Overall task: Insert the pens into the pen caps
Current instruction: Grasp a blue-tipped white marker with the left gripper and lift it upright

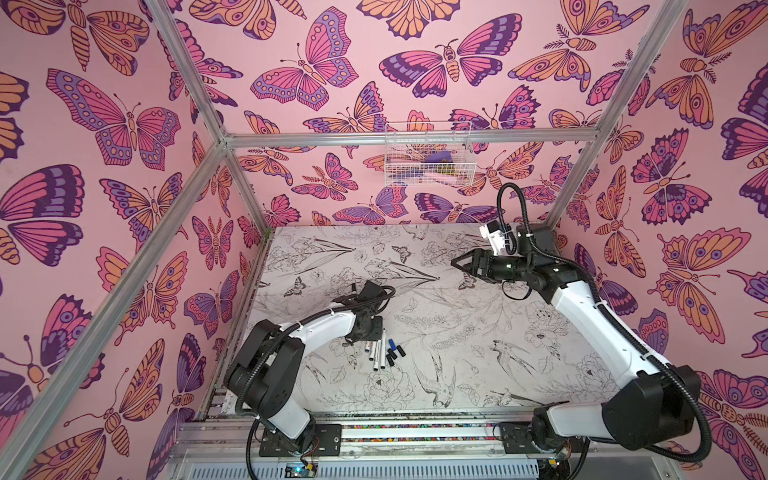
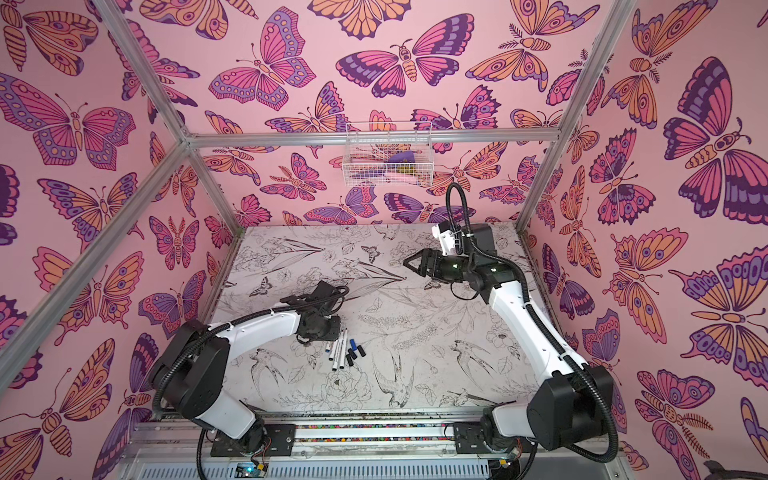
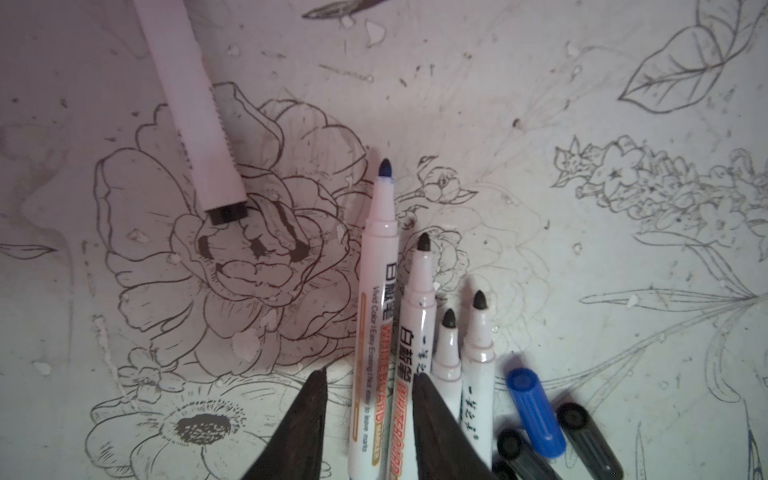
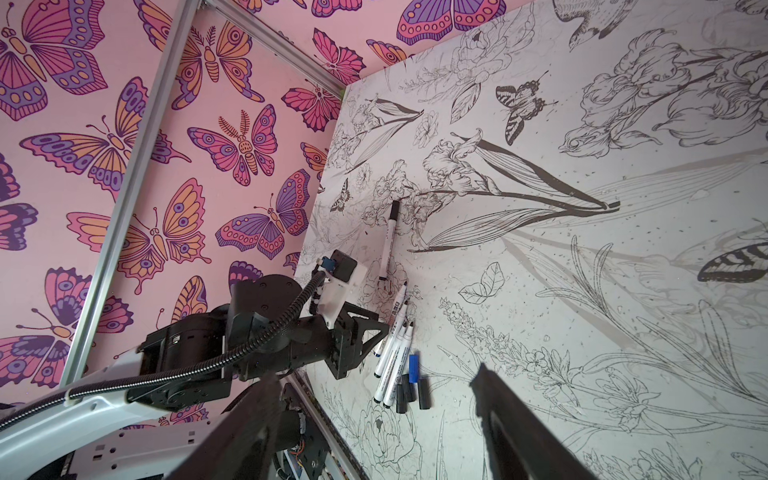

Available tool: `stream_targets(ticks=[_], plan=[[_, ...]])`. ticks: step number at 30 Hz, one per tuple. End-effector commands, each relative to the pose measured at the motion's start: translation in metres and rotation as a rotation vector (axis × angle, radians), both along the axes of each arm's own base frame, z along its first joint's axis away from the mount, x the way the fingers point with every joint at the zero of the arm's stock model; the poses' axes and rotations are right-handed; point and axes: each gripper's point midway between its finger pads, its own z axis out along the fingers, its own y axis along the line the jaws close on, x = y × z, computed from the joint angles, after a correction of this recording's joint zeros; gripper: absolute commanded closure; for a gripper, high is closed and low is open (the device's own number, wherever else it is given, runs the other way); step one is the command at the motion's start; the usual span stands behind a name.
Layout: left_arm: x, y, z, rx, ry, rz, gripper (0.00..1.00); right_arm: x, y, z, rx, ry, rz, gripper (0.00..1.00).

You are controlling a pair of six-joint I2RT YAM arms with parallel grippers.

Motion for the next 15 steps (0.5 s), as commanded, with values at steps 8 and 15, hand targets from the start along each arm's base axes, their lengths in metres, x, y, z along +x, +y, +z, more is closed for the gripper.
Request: stream_targets(ticks=[8, 15], plan=[[-0.012, 0.014, -0.025, 0.089, 0.064, 0.001, 0.63, -0.001, 0.004, -0.001, -0.009, -0.009, 0.023, 0.26], [-0.020, 0.016, -0.034, 0.086, 0.102, 0.031, 0.82, 0.000, 0.004, 0.001, -0.007, -0.014, 0.026, 0.27]])
